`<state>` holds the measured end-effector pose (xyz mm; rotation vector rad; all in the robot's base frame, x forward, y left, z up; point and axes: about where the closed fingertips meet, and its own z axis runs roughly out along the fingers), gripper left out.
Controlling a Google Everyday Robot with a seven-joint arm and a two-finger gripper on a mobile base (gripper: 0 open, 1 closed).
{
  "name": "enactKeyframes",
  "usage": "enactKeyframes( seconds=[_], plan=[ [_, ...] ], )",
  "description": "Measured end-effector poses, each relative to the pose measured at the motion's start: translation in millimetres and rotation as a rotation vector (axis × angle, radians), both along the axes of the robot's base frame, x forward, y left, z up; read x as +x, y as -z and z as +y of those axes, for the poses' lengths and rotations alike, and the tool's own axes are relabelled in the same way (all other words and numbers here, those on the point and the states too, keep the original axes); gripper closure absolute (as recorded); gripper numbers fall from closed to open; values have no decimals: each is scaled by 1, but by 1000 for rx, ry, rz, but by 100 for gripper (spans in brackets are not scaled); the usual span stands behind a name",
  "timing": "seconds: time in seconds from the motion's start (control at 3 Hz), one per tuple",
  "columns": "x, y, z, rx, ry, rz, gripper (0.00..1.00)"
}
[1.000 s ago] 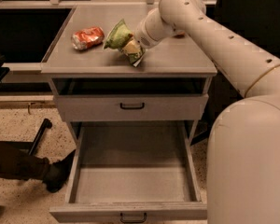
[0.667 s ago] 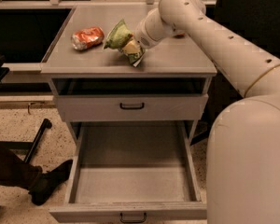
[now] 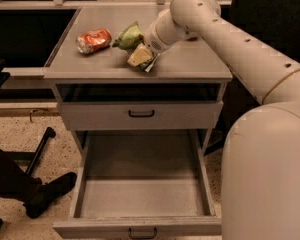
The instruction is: Pick green jalapeno chip bag from middle drawer and place on counter
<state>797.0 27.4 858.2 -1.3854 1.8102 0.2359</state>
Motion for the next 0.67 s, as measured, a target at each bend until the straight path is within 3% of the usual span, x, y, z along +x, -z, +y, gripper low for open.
enactKeyframes(
  seconds=[0.33,0.67],
  plan=[
    [0,0,0,0,0,0,0],
    [0,0,0,0,0,0,0]
  ],
)
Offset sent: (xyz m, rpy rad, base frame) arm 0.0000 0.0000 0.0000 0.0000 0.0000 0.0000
